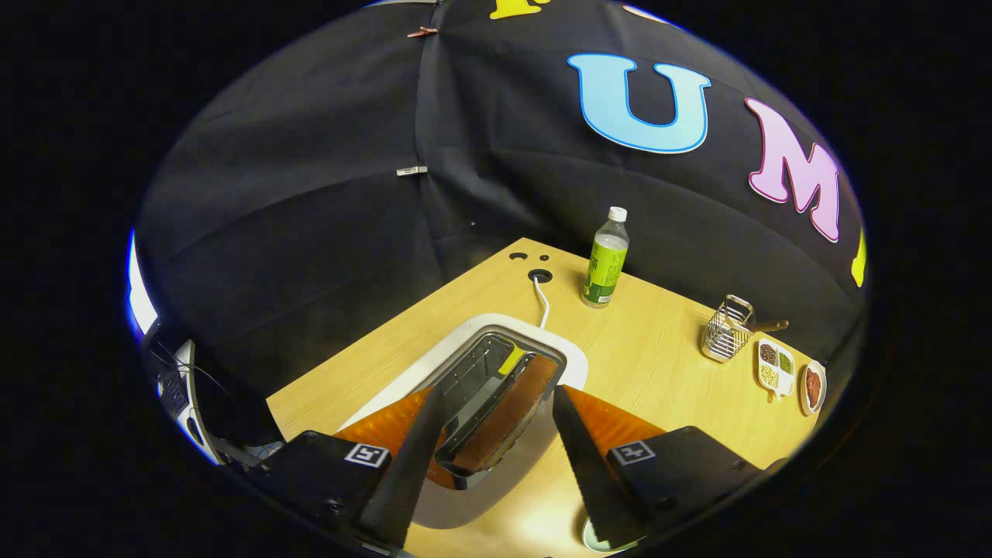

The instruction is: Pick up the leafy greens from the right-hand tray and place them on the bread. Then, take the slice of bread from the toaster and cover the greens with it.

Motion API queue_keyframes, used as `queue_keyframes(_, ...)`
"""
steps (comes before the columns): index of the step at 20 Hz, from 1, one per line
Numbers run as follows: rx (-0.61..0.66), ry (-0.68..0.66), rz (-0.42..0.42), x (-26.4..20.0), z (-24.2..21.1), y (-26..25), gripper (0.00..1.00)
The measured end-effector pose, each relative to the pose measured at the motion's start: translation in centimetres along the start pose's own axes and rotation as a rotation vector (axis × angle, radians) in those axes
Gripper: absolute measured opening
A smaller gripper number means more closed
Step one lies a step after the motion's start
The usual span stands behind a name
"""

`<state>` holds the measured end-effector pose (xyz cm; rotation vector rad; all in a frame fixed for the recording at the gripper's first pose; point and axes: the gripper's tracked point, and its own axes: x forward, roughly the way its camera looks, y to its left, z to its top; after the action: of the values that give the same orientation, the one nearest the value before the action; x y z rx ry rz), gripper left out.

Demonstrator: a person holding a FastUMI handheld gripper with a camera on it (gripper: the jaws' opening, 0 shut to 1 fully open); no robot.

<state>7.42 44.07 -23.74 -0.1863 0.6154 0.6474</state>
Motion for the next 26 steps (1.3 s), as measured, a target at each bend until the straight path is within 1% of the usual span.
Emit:
queue_keyframes(2,0.012,0.000,-0.016,0.1,0.1,-0.4,0.79)
queue_keyframes(5,0.052,0.009,-0.015,0.4,0.1,-0.2,0.49)
queue_keyframes(7,0.083,0.029,-0.008,0.2,-0.1,0.2,0.33)
queue_keyframes(8,0.102,0.035,-0.008,0.1,0.0,0.3,0.30)
queue_keyframes(9,0.122,0.042,-0.003,0.1,0.0,0.4,0.22)
queue_keyframes(11,0.151,0.052,0.011,0.0,0.1,0.5,0.15)
queue_keyframes(12,0.157,0.048,0.014,0.0,0.3,0.4,0.15)
queue_keyframes(13,0.162,0.048,0.025,-0.5,0.5,0.5,0.13)
queue_keyframes(14,0.169,0.041,0.028,-0.9,1.0,0.3,0.13)
queue_keyframes(15,0.177,0.037,0.035,-1.3,1.1,0.3,0.11)
queue_keyframes(23,0.251,-0.074,0.050,-6.2,5.9,-1.5,0.10)
queue_keyframes(26,0.281,-0.115,0.040,-8.1,7.5,-3.3,0.10)
